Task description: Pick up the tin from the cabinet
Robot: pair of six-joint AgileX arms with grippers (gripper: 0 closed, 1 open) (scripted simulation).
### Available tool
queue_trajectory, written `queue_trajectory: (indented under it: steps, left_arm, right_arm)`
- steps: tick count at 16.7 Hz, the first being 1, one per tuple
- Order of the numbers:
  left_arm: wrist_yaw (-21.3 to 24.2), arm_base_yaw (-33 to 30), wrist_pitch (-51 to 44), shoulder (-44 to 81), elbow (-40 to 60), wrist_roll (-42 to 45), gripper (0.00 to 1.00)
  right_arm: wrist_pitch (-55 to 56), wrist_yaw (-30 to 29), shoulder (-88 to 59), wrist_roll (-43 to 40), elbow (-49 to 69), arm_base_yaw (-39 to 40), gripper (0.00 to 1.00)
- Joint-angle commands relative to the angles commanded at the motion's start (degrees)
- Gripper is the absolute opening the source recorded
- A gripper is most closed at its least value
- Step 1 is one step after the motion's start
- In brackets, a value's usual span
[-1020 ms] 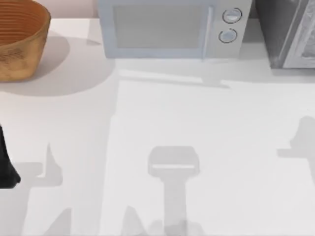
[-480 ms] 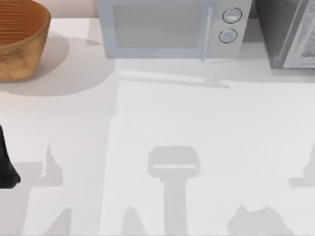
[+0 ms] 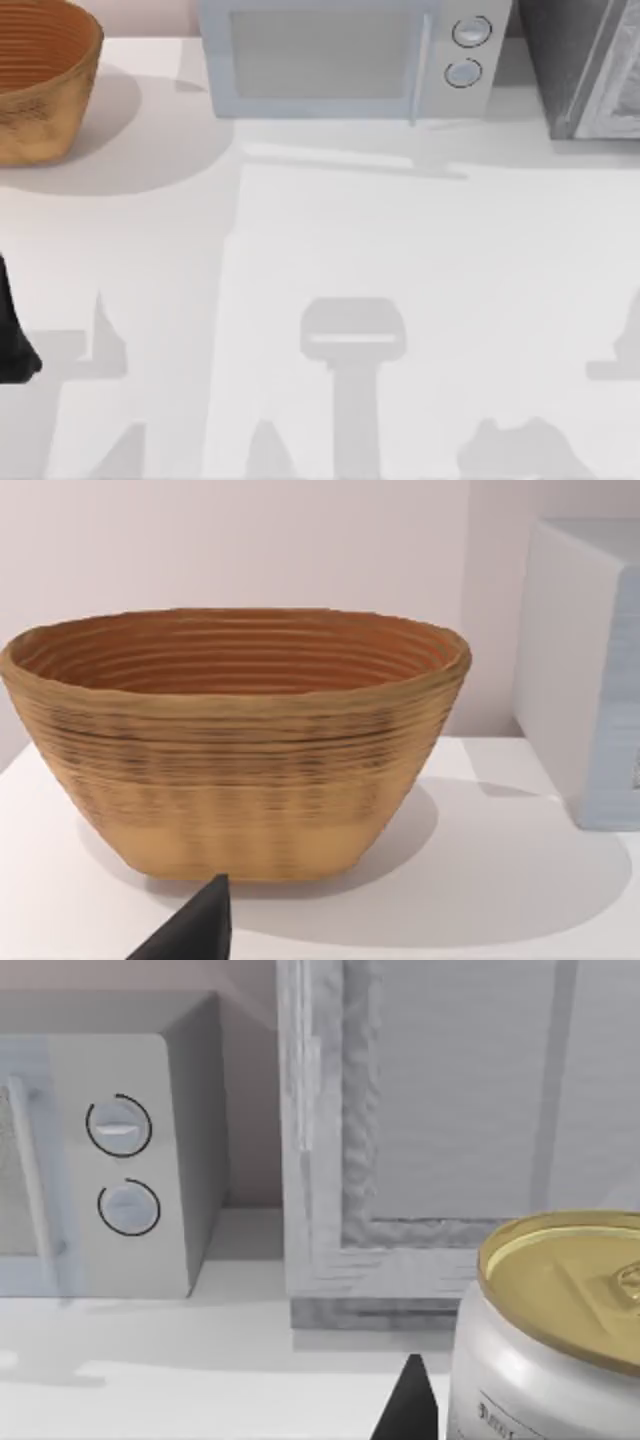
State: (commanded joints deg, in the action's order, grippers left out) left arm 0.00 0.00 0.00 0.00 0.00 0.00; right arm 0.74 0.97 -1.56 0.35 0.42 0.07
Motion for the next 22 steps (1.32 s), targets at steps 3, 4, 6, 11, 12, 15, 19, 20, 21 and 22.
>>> queue_trajectory:
  steps: [3,4,6,11,12,15,19,20,21,22]
  left_arm:
    - [0.0,0.0,0.0,0.0,0.0,0.0,1.0]
    - [0.0,0.0,0.0,0.0,0.0,0.0,1.0]
    - [0.0,0.0,0.0,0.0,0.0,0.0,1.0]
    - [0.0,0.0,0.0,0.0,0.0,0.0,1.0]
    - [0.0,0.0,0.0,0.0,0.0,0.0,1.0]
    - [0.0,0.0,0.0,0.0,0.0,0.0,1.0]
    - [0.0,0.0,0.0,0.0,0.0,0.0,1.0]
    - [0.0,0.0,0.0,0.0,0.0,0.0,1.0]
    - [0.0,0.0,0.0,0.0,0.0,0.0,1.0]
    - [0.0,0.0,0.0,0.0,0.0,0.0,1.0]
  right_arm:
    - [3.97,3.94,-6.38,1.04,2.39,-0.51,0.0]
    - [5.74,5.53,-9.52,1.45,3.48,-0.77,0.0]
    - [9.98,9.09,-17.98,2.19,6.21,-1.57,0.0]
    - [21.06,18.25,-40.56,3.29,13.59,-4.26,0.0]
    - [23.12,20.0,-43.83,3.44,14.96,-4.78,0.0]
    - [28.98,24.97,-53.74,3.84,18.81,-6.25,0.0]
    - [36.54,31.35,-66.97,4.02,23.75,-8.56,0.0]
    - [38.43,32.82,-70.13,3.95,25.01,-9.32,0.0]
    - [40.32,34.19,-73.21,3.81,26.28,-10.17,0.0]
    - [42.23,35.45,-76.15,3.58,27.6,-11.15,0.0]
